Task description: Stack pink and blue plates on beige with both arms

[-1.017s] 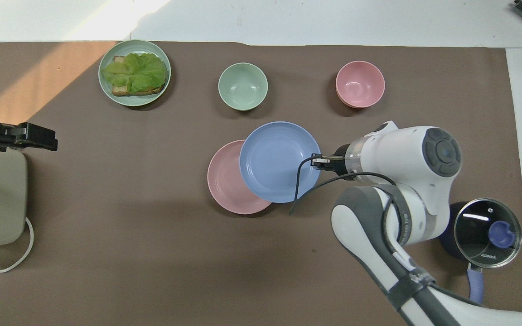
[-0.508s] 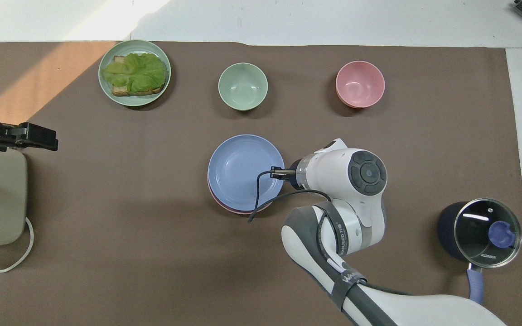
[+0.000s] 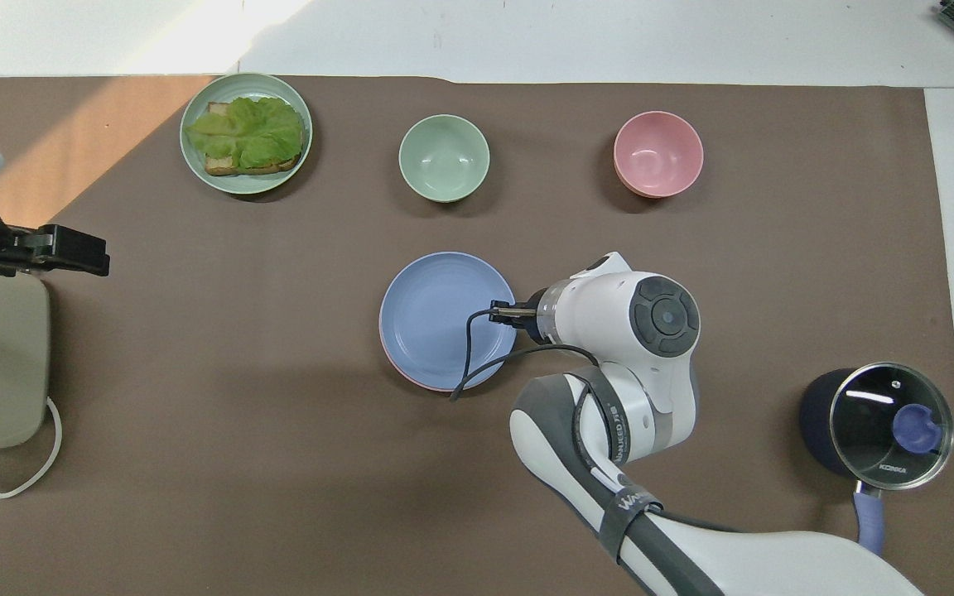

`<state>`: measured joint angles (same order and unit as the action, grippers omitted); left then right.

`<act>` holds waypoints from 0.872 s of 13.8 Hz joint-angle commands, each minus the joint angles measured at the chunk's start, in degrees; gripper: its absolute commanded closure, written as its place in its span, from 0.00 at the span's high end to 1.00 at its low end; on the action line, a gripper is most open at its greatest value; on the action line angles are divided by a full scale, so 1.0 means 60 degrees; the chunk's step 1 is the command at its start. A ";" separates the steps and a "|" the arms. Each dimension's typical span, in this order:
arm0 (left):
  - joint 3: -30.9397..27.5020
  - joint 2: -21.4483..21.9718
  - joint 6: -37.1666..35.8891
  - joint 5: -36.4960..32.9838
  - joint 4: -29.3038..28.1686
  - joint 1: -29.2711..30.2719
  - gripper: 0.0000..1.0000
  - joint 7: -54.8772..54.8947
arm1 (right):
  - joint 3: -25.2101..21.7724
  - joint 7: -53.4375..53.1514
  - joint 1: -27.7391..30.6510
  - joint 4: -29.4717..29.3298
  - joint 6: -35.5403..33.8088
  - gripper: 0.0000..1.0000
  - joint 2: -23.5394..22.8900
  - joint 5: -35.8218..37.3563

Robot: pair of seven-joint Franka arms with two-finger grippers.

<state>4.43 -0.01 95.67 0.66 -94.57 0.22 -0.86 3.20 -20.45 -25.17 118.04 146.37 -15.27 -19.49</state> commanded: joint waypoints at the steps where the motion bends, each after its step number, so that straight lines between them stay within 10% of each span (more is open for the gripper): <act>1: -0.0093 0.0163 0.0007 -0.0095 -0.0072 -0.0182 1.00 -0.0222 | -0.0007 -0.0063 0.0020 -0.0103 -0.0004 0.99 0.0055 -0.0252; 8: -0.0108 0.0163 0.0022 -0.0080 -0.0072 -0.0051 1.00 -0.0194 | -0.0197 -0.0034 0.1583 -0.0234 -0.2358 1.00 0.1810 0.1192; 12: -0.0108 0.0149 0.0022 -0.0080 -0.0058 -0.0051 1.00 -0.0135 | -0.0183 0.0083 0.2874 -0.2002 -0.4905 1.00 0.2033 0.2894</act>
<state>4.12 0.02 95.69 0.66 -94.57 0.26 -1.58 1.54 -20.31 -10.49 111.54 123.15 -2.42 -5.58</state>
